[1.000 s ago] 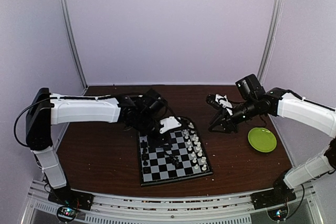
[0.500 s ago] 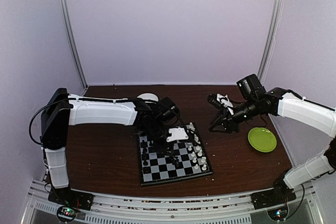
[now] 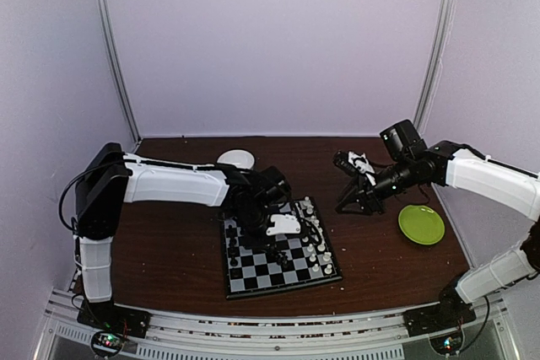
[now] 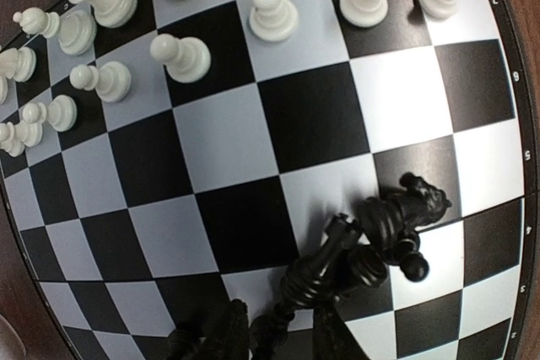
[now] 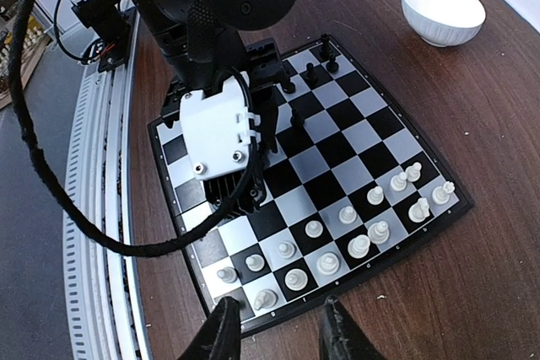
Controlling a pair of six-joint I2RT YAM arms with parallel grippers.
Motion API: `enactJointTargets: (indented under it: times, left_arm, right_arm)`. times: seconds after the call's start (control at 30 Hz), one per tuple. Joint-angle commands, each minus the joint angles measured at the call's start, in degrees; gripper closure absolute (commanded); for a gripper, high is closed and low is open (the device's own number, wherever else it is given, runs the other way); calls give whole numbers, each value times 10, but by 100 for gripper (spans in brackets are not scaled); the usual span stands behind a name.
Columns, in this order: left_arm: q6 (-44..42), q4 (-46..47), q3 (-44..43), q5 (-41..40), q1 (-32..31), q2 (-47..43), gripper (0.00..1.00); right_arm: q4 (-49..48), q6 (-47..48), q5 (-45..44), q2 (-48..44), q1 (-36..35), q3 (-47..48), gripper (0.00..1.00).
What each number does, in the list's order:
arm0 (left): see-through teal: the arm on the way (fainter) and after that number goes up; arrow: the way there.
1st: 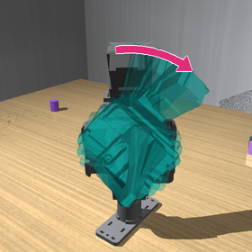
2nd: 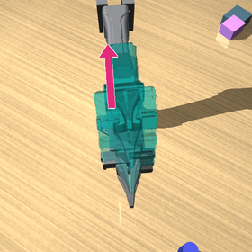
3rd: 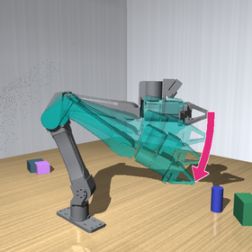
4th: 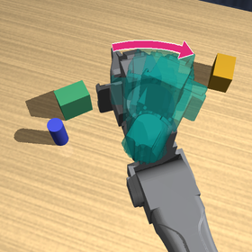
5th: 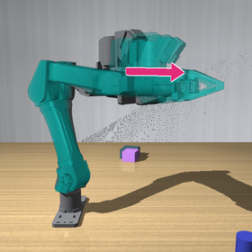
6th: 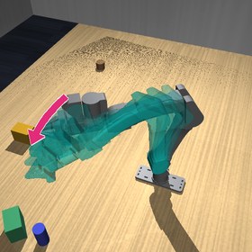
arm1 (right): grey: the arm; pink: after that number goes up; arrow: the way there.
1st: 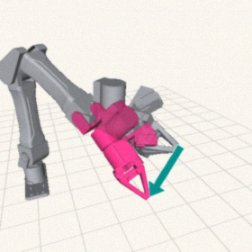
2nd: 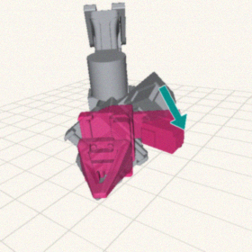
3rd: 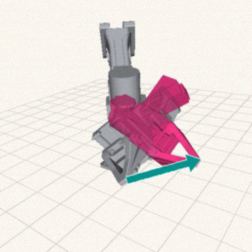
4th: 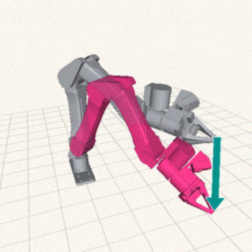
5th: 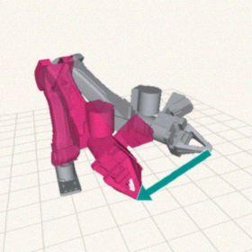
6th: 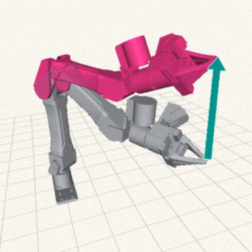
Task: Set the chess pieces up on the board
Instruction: Pick up the rook from the chess pile.
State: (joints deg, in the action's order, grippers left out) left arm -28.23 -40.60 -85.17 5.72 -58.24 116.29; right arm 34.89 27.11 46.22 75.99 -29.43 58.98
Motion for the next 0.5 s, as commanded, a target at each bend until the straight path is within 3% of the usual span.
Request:
enactJointTargets:
  times: [0.0,0.23,0.47]
  left_arm:
    - [-14,0,-18,-12,1,14,75]
    - [-21,2,-20,-5,1,24,79]
    - [-23,12,-18,4,1,27,76]
  right_arm:
    - [5,7,6,6,3,4,67]
    - [7,7,7,13,3,6,67]
    - [9,7,7,18,3,8,68]
